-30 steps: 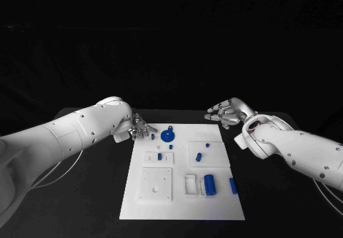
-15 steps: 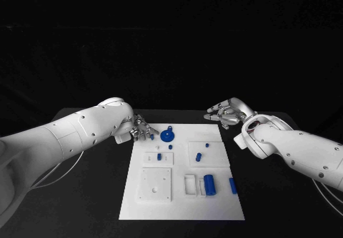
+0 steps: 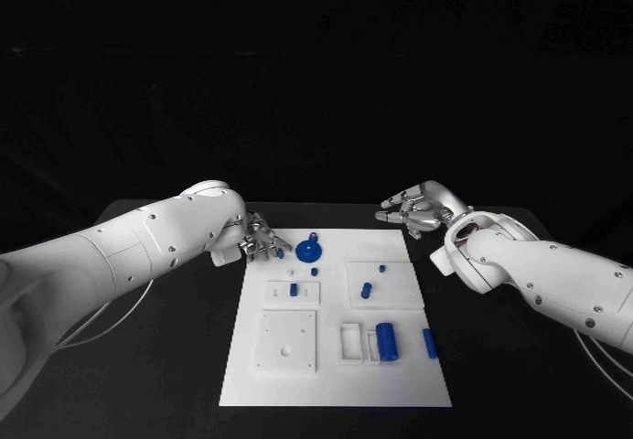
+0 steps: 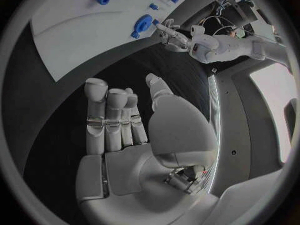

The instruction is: Assemble the parts on the task board

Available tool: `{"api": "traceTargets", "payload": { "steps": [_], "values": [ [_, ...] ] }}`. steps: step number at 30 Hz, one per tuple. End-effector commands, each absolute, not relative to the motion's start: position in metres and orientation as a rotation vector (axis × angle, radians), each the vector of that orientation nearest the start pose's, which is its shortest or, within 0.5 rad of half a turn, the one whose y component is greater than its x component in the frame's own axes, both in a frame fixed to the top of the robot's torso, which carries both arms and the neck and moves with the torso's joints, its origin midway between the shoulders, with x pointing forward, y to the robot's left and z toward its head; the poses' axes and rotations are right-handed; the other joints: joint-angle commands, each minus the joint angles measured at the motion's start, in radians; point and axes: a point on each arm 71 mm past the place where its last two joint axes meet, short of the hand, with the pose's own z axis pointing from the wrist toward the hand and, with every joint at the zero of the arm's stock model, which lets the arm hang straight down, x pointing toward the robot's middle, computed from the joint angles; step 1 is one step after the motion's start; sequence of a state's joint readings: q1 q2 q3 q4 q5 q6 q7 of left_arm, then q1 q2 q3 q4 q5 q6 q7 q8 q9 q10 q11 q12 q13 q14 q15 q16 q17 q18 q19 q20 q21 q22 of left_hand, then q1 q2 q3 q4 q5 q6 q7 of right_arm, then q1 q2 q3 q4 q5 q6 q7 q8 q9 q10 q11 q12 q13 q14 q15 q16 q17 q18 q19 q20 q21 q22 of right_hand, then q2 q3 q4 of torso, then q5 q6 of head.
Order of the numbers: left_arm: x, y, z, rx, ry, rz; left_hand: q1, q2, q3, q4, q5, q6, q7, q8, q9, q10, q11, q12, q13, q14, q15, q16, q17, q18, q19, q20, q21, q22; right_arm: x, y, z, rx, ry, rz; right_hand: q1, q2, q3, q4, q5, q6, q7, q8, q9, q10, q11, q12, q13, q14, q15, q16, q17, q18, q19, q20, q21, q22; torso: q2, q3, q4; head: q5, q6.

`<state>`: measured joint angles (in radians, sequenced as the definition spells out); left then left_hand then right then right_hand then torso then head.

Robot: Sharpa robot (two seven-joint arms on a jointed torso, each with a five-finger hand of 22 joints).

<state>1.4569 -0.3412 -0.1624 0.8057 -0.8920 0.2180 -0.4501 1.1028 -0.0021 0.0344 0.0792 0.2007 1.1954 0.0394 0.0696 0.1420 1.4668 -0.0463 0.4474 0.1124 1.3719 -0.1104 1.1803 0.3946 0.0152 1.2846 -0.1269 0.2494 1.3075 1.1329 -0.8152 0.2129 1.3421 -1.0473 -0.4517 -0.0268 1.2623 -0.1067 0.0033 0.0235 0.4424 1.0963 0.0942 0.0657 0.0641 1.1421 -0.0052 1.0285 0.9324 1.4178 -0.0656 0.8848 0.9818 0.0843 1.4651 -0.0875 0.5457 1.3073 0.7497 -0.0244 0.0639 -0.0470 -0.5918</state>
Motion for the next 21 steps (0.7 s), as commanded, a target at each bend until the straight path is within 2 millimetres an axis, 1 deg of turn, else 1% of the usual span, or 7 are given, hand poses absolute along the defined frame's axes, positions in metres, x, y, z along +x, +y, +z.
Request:
{"api": "traceTargets", "payload": {
  "steps": [1,5,8,13,17,20,21],
  "values": [
    [0.6096,0.1605,-0.1503,-0.276,2.248,-0.321,0.006,0.011,0.0,-0.011,0.005,0.004,-0.001,0.002,0.002,0.047,0.003,0.004,0.0,-0.002,-0.005,0.006,0.001,-0.015,0.003,-0.004,0.006,0.02,0.5373,-0.2605,-0.1352,0.441,1.421,0.796,0.0,-0.001,0.001,0.004,0.006,-0.007,0.0,-0.004,-0.001,-0.001,0.002,-0.001,0.0,0.004,-0.005,-0.002,0.001,0.021,0.049,-0.001,0.001,0.06,0.0,0.0,-0.0001,-0.001,-0.002],
    [0.6097,0.1602,-0.1502,-0.278,2.245,-0.322,0.027,0.028,0.004,-0.028,0.009,0.005,-0.002,0.002,0.004,0.047,0.003,0.005,0.0,-0.001,-0.006,0.007,0.002,-0.015,0.003,-0.005,0.007,0.02,0.5375,-0.2602,-0.1353,0.441,1.422,0.796,0.0,-0.001,0.001,0.004,0.006,-0.007,0.0,-0.004,-0.001,-0.001,0.002,-0.001,0.0,0.004,-0.005,-0.002,0.001,0.021,0.049,-0.001,0.001,0.06,0.0,-0.0005,0.0017,-0.001,-0.003],
    [0.61,0.1603,-0.15,-0.283,2.239,-0.323,0.036,0.043,0.005,-0.031,0.01,0.001,-0.001,0.001,0.003,0.047,0.003,0.006,-0.001,-0.001,-0.006,0.006,0.002,-0.015,0.003,-0.005,0.008,0.02,0.5376,-0.2599,-0.1353,0.441,1.422,0.796,0.0,0.0,0.002,0.004,0.007,-0.007,0.0,-0.004,-0.001,-0.002,0.002,-0.001,0.0,0.004,-0.005,-0.001,0.001,0.02,0.049,-0.001,0.002,0.06,0.0,0.0,0.0013,-0.001,-0.002],
    [0.6104,0.161,-0.1499,-0.29,2.233,-0.325,0.043,0.058,-0.001,-0.033,0.01,0.0,-0.002,0.002,0.006,0.047,0.003,0.006,-0.001,0.0,-0.006,0.006,0.002,-0.015,0.003,-0.005,0.01,0.02,0.5378,-0.2597,-0.1355,0.441,1.422,0.796,0.0,0.0,0.004,0.004,0.007,-0.007,0.0,-0.004,-0.001,-0.001,0.002,0.0,0.0,0.005,-0.005,-0.001,0.002,0.021,0.049,-0.001,0.001,0.06,0.001,-0.0001,-0.0004,0.0,-0.004],
    [0.6106,0.1609,-0.1497,-0.297,2.23,-0.332,0.067,0.078,0.013,-0.047,0.015,0.007,-0.006,0.005,0.009,0.047,0.001,0.009,-0.001,0.001,-0.007,0.007,0.003,-0.015,0.003,-0.006,0.011,0.02,0.538,-0.2597,-0.1356,0.441,1.422,0.796,0.001,0.0,0.006,0.002,0.008,-0.007,0.0,-0.004,-0.001,-0.001,0.002,0.0,0.001,0.005,-0.005,-0.001,0.002,0.021,0.049,-0.001,0.002,0.06,0.001,-0.0002,0.0006,0.0,-0.006],
    [0.6106,0.1606,-0.1497,-0.302,2.23,-0.339,0.09,0.088,0.024,-0.065,0.031,0.019,-0.011,0.009,0.017,0.048,-0.001,0.012,0.0,0.002,-0.009,0.009,0.004,-0.015,0.004,-0.007,0.012,0.02,0.5382,-0.2596,-0.1358,0.442,1.423,0.796,0.001,0.0,0.006,0.002,0.008,-0.007,0.0,-0.004,-0.001,-0.001,0.002,0.0,0.001,0.005,-0.005,-0.001,0.002,0.021,0.049,-0.001,0.002,0.06,0.001,-0.0002,0.0007,0.0,-0.006],
    [0.6106,0.1604,-0.1497,-0.304,2.229,-0.341,0.097,0.09,0.027,-0.071,0.041,0.023,-0.013,0.008,0.025,0.048,-0.002,0.014,0.0,0.003,-0.01,0.01,0.005,-0.015,0.004,-0.008,0.013,0.02,0.5383,-0.2595,-0.1359,0.442,1.423,0.796,0.001,0.0,0.006,0.002,0.008,-0.007,0.0,-0.004,-0.001,-0.001,0.002,0.0,0.001,0.005,-0.005,-0.001,0.002,0.021,0.049,-0.001,0.002,0.06,0.001,-0.0001,0.0007,0.001,-0.006]
  ]
}}
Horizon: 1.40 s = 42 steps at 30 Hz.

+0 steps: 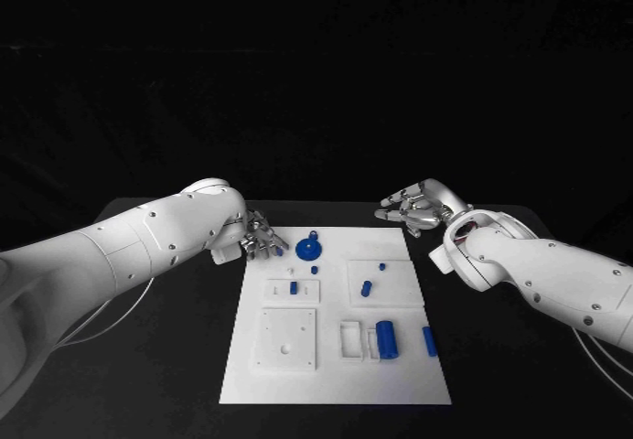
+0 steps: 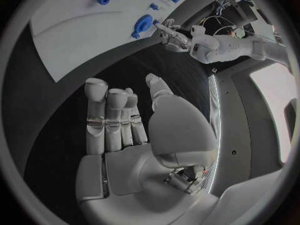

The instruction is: Assemble the parts on the task board

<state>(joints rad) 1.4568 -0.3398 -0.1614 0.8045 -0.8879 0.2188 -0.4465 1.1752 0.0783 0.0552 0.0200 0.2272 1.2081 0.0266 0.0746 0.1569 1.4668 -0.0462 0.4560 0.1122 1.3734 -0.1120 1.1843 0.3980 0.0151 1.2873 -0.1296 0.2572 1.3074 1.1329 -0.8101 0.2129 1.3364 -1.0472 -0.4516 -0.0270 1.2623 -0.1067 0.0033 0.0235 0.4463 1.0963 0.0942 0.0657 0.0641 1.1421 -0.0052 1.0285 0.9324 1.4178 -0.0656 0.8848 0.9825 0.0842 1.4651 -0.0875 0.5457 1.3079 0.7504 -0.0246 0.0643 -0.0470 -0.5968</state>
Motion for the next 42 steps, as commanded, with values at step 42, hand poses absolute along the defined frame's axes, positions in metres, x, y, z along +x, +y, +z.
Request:
{"api": "traceTargets", "payload": {
  "steps": [42],
  "values": [
    [0.596,0.169,-0.138,-0.406,2.174,-0.371,-0.091,-0.063,0.327,-0.245,0.348,0.153,-0.046,-0.005,0.352,0.05,-0.037,0.168,0.03,0.037,-0.024,0.083,0.066,-0.007,-0.011,-0.023,0.148,0.022,0.539,-0.265,-0.137,0.455,1.425,0.787,-0.003,-0.003,0.014,0.0,0.029,-0.006,-0.001,-0.004,-0.001,-0.001,0.001,-0.001,0.001,0.004,-0.006,-0.002,0.001,0.02,0.049,-0.002,0.003,0.06,-0.018,0.0046,0.009,0.014,-0.019]
  ]
}}
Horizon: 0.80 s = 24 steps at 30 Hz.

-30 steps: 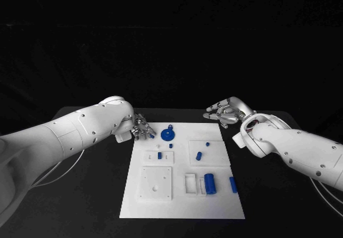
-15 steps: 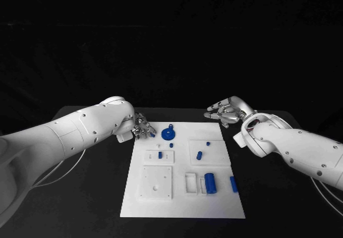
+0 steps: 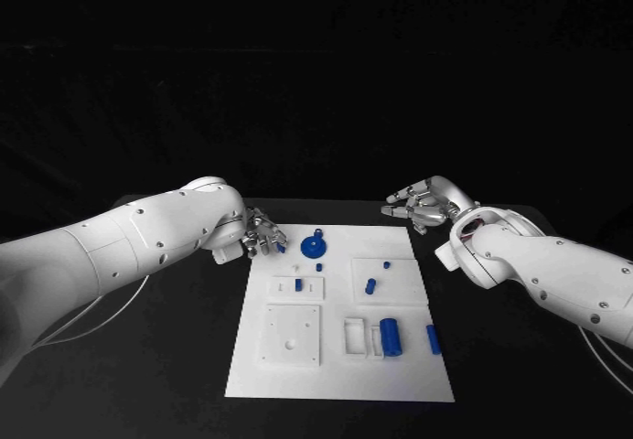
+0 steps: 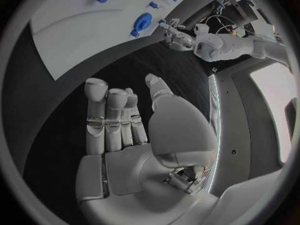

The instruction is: Assemble the parts on the task board

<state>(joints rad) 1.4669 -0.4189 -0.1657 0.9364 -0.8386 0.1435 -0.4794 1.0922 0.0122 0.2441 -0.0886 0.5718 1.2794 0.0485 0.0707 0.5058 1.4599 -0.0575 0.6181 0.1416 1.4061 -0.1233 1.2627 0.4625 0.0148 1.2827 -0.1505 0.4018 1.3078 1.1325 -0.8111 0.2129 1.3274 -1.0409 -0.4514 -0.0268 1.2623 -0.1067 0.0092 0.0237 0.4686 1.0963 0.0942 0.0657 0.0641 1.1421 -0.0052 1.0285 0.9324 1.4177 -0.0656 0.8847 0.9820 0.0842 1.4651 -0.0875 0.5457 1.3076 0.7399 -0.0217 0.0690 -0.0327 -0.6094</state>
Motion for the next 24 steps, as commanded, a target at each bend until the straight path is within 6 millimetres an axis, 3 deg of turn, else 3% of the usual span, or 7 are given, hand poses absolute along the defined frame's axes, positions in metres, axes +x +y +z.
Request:
{"api": "traceTargets", "payload": {
  "steps": [1,4,10,13,15,24],
  "values": [
    [0.593,0.17,-0.138,-0.404,2.176,-0.371,-0.009,0.003,0.139,-0.136,0.003,0.082,-0.068,-0.001,0.005,0.057,-0.026,0.007,0.001,0.004,-0.013,0.006,0.003,-0.006,-0.007,-0.002,0.006,0.022,0.539,-0.265,-0.137,0.455,1.425,0.786,-0.003,-0.003,0.008,0.0,0.007,-0.006,-0.001,-0.004,-0.001,-0.001,0.001,-0.001,0.001,0.005,-0.006,-0.002,0.001,0.02,0.049,-0.002,0.003,0.06,-0.009,0.0021,0.0052,-0.001,-0.008],
    [0.586,0.171,-0.137,-0.392,2.177,-0.372,-0.009,0.002,0.139,-0.137,0.004,0.083,-0.068,-0.001,0.007,0.057,-0.026,0.009,0.002,0.004,-0.013,0.007,0.004,-0.005,-0.008,-0.002,0.01,0.022,0.539,-0.267,-0.137,0.457,1.425,0.784,-0.004,-0.003,0.008,0.0,0.009,-0.005,-0.001,-0.004,-0.001,-0.001,0.001,-0.001,0.001,0.004,-0.006,-0.002,0.001,0.02,0.049,-0.002,0.002,0.06,-0.012,0.0026,0.0084,0.0,-0.012],
    [0.568,0.172,-0.138,-0.35,2.153,-0.373,-0.008,0.0,0.139,-0.135,0.004,0.084,-0.068,-0.002,0.008,0.057,-0.026,0.011,0.002,0.005,-0.012,0.009,0.007,-0.004,-0.01,0.0,0.017,0.021,0.538,-0.268,-0.139,0.463,1.428,0.784,-0.004,-0.003,0.008,0.0,0.014,-0.005,0.0,-0.004,-0.001,-0.001,0.001,0.0,0.001,0.005,-0.006,-0.001,0.002,0.02,0.049,-0.002,0.002,0.06,-0.021,-0.0006,0.0149,0.005,-0.019],
    [0.561,0.173,-0.14,-0.326,2.142,-0.367,-0.007,-0.002,0.139,-0.135,0.004,0.085,-0.069,-0.002,0.007,0.057,-0.026,0.012,0.002,0.005,-0.012,0.01,0.009,-0.003,-0.01,0.0,0.018,0.021,0.538,-0.268,-0.14,0.465,1.431,0.785,-0.006,-0.003,0.008,0.0,0.016,-0.005,-0.001,-0.004,-0.001,0.0,0.001,0.001,0.002,0.005,-0.006,-0.001,0.002,0.02,0.049,-0.002,0.003,0.06,-0.022,-0.001,0.0158,0.003,-0.023],
    [0.556,0.172,-0.143,-0.306,2.128,-0.359,-0.007,-0.003,0.139,-0.135,0.004,0.086,-0.069,-0.002,0.006,0.057,-0.026,0.012,0.002,0.005,-0.012,0.011,0.009,-0.003,-0.01,0.001,0.019,0.021,0.537,-0.269,-0.141,0.467,1.434,0.785,-0.006,-0.003,0.008,0.0,0.018,-0.005,-0.001,-0.004,-0.001,-0.001,0.001,0.0,0.001,0.005,-0.006,-0.001,0.002,0.02,0.049,-0.002,0.004,0.06,-0.024,-0.0013,0.0166,0.001,-0.033],
    [0.539,0.17,-0.15,-0.279,2.04,-0.362,-0.002,-0.01,0.139,-0.123,0.004,0.092,-0.07,-0.003,-0.005,0.057,-0.026,0.018,0.004,0.006,-0.01,0.016,0.011,0.005,-0.01,0.006,0.031,0.021,0.535,-0.269,-0.146,0.469,1.444,0.787,-0.006,-0.002,0.008,0.0,0.025,-0.006,-0.001,-0.004,-0.001,0.0,0.001,0.0,0.002,0.005,-0.006,0.0,0.003,0.02,0.049,-0.002,0.004,0.06,-0.033,-0.0023,0.0213,0.006,-0.043]
  ]
}}
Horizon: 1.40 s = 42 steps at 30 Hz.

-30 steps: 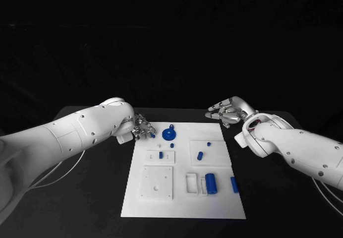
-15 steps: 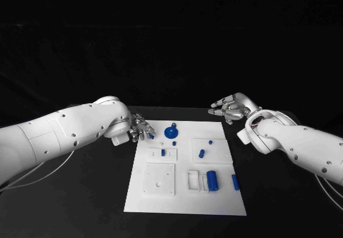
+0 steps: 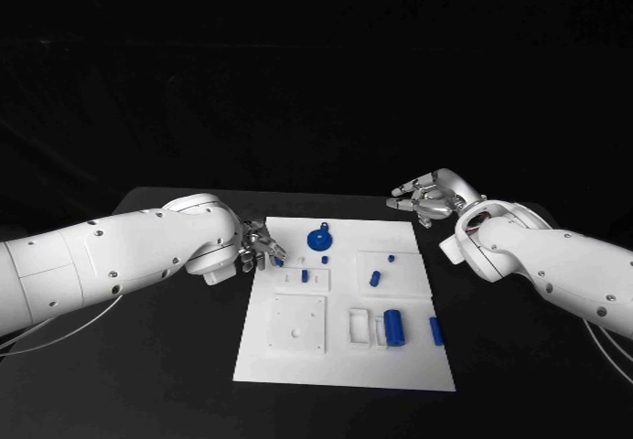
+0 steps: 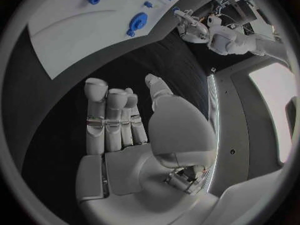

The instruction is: Assemble the parts on the task board

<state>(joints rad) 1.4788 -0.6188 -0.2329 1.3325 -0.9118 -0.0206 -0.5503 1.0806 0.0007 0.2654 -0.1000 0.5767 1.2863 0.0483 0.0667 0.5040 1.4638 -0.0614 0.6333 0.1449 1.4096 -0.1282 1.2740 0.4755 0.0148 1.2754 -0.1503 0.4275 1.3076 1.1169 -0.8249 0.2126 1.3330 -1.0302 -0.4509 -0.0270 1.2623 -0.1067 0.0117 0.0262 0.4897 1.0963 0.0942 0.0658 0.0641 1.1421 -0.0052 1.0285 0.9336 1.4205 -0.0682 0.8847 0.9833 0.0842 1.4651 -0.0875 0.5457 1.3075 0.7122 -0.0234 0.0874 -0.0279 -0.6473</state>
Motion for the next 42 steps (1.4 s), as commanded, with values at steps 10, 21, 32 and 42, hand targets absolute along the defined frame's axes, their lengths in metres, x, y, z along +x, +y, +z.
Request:
{"api": "traceTargets", "payload": {
  "steps": [10,21,32,42],
  "values": [
    [0.526,0.167,-0.157,-0.299,1.973,-0.4,0.02,-0.004,0.117,-0.091,-0.007,0.087,-0.07,0.002,-0.013,0.053,-0.022,0.006,-0.001,0.003,-0.005,0.009,0.0,0.009,-0.005,0.009,0.013,0.021,0.534,-0.269,-0.148,0.47,1.448,0.787,-0.006,-0.002,0.006,-0.002,0.006,-0.005,-0.001,-0.004,-0.001,0.001,0.0,0.001,0.001,0.004,-0.004,0.0,0.002,0.02,0.049,-0.002,0.005,0.061,-0.008,0.0017,0.0024,0.001,-0.011],
    [0.516,0.157,-0.17,-0.26,2.013,-0.407,0.021,-0.004,0.118,-0.088,-0.008,0.088,-0.07,0.002,-0.014,0.053,-0.022,0.007,-0.001,0.002,-0.005,0.009,0.0,0.01,-0.006,0.01,0.014,0.021,0.533,-0.269,-0.149,0.471,1.452,0.787,-0.006,-0.002,0.006,-0.002,0.006,-0.005,-0.001,-0.004,-0.001,0.001,0.0,0.001,0.001,0.004,-0.004,0.0,0.002,0.02,0.049,-0.002,0.005,0.061,-0.006,0.0025,0.0021,0.002,-0.016],
    [0.513,0.154,-0.177,-0.231,2.032,-0.397,0.023,-0.005,0.119,-0.087,-0.009,0.087,-0.07,0.002,-0.015,0.053,-0.022,0.006,-0.002,0.002,-0.004,0.008,-0.003,0.01,-0.007,0.01,0.015,0.021,0.533,-0.27,-0.149,0.471,1.453,0.787,-0.006,-0.002,0.006,-0.002,0.006,-0.005,-0.001,-0.004,-0.001,0.001,0.0,0.001,0.001,0.004,-0.004,0.0,0.002,0.02,0.049,-0.002,0.005,0.061,-0.004,0.001,0.0018,-0.003,-0.02],
    [0.512,0.15,-0.183,-0.213,2.046,-0.396,0.024,-0.005,0.12,-0.086,-0.009,0.087,-0.07,0.002,-0.015,0.053,-0.022,0.006,-0.002,0.002,-0.004,0.008,-0.004,0.01,-0.008,0.01,0.015,0.021,0.533,-0.269,-0.15,0.47,1.454,0.788,-0.006,-0.002,0.006,-0.002,0.006,-0.005,-0.001,-0.004,-0.001,0.001,0.0,0.001,0.001,0.004,-0.004,0.0,0.002,0.02,0.049,-0.002,0.005,0.061,-0.005,0.0011,0.0033,-0.005,-0.022]
  ]
}}
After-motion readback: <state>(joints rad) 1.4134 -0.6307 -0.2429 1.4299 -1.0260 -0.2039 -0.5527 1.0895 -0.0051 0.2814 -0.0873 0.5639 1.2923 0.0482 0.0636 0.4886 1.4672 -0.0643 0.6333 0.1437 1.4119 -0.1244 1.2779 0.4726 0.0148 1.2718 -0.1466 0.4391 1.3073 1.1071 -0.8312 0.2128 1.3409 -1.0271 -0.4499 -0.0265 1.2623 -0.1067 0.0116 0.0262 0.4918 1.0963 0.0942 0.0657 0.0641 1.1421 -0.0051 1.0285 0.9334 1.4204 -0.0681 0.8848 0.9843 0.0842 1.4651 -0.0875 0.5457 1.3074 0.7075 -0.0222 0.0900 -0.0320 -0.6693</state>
